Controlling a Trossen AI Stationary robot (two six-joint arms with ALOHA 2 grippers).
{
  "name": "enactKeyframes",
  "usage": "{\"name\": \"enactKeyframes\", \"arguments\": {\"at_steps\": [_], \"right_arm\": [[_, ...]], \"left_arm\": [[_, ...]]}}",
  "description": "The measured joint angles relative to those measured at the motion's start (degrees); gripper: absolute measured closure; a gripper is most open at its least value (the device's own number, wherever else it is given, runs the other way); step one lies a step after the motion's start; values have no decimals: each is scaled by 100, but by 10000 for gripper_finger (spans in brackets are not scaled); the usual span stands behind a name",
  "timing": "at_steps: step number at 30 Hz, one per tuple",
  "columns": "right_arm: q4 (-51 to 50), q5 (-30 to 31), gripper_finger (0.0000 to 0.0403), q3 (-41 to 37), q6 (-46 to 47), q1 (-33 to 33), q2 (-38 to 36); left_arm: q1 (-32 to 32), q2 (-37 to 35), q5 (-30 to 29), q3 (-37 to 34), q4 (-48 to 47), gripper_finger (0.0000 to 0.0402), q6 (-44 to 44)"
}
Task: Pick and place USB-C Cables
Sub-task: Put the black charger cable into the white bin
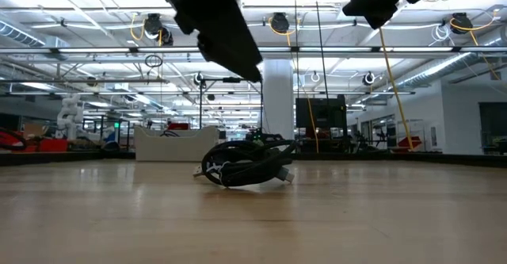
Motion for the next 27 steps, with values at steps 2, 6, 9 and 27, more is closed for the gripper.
{"name": "enactKeyframes", "arguments": {"at_steps": [2,6,9,27], "right_arm": [[-21,2,310,0,1,0,0],[-104,1,310,0,1,0,0],[-123,2,309,0,2,0,0],[-115,2,309,0,0,0,0]], "left_arm": [[4,139,4,76,-3,167,-18],[1,396,-3,273,-313,167,139],[-8,528,-73,319,-399,167,29],[-158,1036,-704,313,-451,167,-87]]}}
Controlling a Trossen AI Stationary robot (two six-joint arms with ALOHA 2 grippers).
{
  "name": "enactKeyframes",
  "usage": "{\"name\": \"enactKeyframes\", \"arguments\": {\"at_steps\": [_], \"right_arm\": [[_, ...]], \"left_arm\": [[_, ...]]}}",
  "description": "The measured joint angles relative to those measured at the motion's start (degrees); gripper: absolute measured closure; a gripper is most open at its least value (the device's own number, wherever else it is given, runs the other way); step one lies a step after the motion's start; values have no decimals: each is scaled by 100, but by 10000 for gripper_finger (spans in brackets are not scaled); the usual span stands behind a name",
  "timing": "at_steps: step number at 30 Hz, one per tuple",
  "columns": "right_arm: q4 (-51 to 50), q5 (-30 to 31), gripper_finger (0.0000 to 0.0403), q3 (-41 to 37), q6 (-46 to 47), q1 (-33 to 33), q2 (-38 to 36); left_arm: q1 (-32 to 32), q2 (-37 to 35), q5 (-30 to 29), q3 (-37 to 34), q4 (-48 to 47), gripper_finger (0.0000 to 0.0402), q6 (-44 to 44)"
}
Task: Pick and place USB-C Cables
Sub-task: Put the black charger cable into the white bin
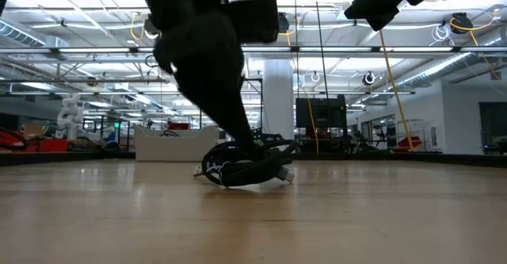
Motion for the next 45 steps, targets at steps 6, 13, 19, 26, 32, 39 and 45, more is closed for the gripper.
{"name": "enactKeyframes", "arguments": {"at_steps": [6,13,19,26,32,39,45], "right_arm": [[-63,0,309,0,30,0,0],[-113,0,309,-2,66,0,-2],[-161,0,309,-2,172,0,-2],[-196,0,309,-2,174,0,-2],[-214,0,309,-2,165,0,-2],[-230,0,309,-2,152,0,-2],[-103,29,309,-7,286,0,-2]], "left_arm": [[5,258,112,-3,238,153,54],[15,440,114,-1,168,108,157],[48,504,120,2,229,141,222],[77,463,27,0,197,254,465],[86,245,48,-3,-23,340,463],[86,-406,-3,-5,-243,348,461],[87,-1018,-225,-5,-392,334,515]]}}
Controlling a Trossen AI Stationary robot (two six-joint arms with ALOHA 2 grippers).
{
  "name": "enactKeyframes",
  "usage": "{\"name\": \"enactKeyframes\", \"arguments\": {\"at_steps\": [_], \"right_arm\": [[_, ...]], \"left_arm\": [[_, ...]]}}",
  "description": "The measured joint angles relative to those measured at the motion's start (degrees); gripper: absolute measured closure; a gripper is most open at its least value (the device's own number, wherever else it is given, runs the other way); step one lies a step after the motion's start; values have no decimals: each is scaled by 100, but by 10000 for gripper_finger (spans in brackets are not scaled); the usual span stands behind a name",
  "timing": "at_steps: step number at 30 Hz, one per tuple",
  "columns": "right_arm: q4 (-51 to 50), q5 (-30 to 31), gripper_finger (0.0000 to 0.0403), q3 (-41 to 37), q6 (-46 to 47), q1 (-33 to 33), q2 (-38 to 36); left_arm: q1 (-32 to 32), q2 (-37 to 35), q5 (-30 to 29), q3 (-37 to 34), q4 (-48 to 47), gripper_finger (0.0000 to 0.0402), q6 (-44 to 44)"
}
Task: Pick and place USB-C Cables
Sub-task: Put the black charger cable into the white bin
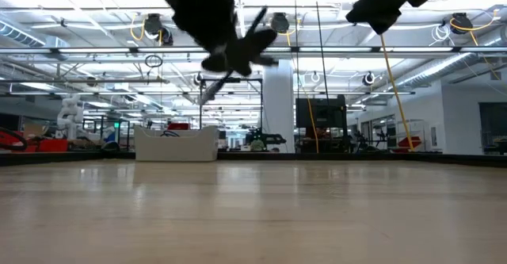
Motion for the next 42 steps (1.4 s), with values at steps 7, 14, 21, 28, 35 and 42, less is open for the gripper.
{"name": "enactKeyframes", "arguments": {"at_steps": [7,14,21,28,35,42], "right_arm": [[467,133,309,0,-2,2,0],[474,134,310,0,-95,2,0],[499,141,310,0,-104,2,0],[459,142,310,0,-245,2,0],[497,142,310,-131,-291,2,0],[509,144,310,-177,-374,0,0]], "left_arm": [[0,-585,-184,0,-351,350,170],[26,-1113,-362,0,-588,337,292],[100,-1810,-760,1,-971,346,198],[320,-2474,-1470,-2,-1553,341,-110],[566,-3114,-1478,0,-1637,345,-59],[588,-3934,-1480,-276,-1560,346,81]]}}
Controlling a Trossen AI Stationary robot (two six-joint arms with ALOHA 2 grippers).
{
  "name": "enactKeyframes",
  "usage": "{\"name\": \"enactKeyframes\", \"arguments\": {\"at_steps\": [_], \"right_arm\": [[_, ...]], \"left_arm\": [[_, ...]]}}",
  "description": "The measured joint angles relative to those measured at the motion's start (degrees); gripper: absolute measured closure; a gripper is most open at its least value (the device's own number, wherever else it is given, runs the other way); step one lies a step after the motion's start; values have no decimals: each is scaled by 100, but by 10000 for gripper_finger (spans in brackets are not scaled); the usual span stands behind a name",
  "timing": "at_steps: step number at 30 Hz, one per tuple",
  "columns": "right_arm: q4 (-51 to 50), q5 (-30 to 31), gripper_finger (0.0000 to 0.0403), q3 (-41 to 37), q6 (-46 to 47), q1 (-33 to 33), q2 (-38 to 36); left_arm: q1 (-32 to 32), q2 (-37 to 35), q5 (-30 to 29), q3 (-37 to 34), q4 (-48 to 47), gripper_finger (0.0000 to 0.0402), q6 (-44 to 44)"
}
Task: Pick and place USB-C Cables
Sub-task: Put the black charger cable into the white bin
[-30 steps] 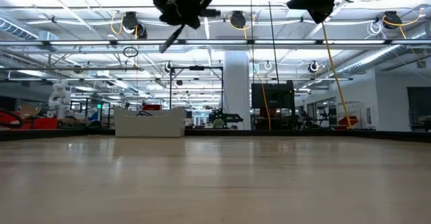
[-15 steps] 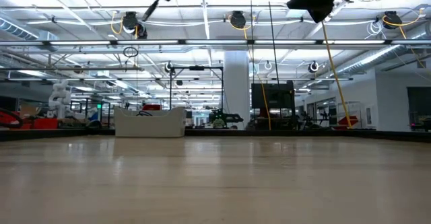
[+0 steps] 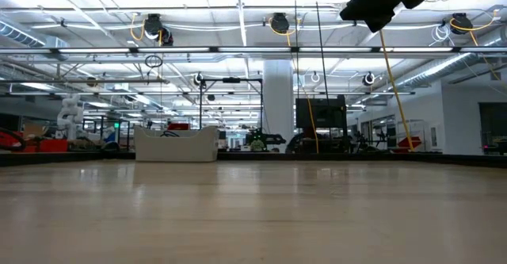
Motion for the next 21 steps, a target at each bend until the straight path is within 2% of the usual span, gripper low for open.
{"name": "enactKeyframes", "arguments": {"at_steps": [9,21], "right_arm": [[19,-15,310,0,0,0,0],[132,-20,310,0,-2,0,0]], "left_arm": [[-59,-1395,153,-935,929,340,595],[-125,-3115,157,-2108,1414,338,756]]}}
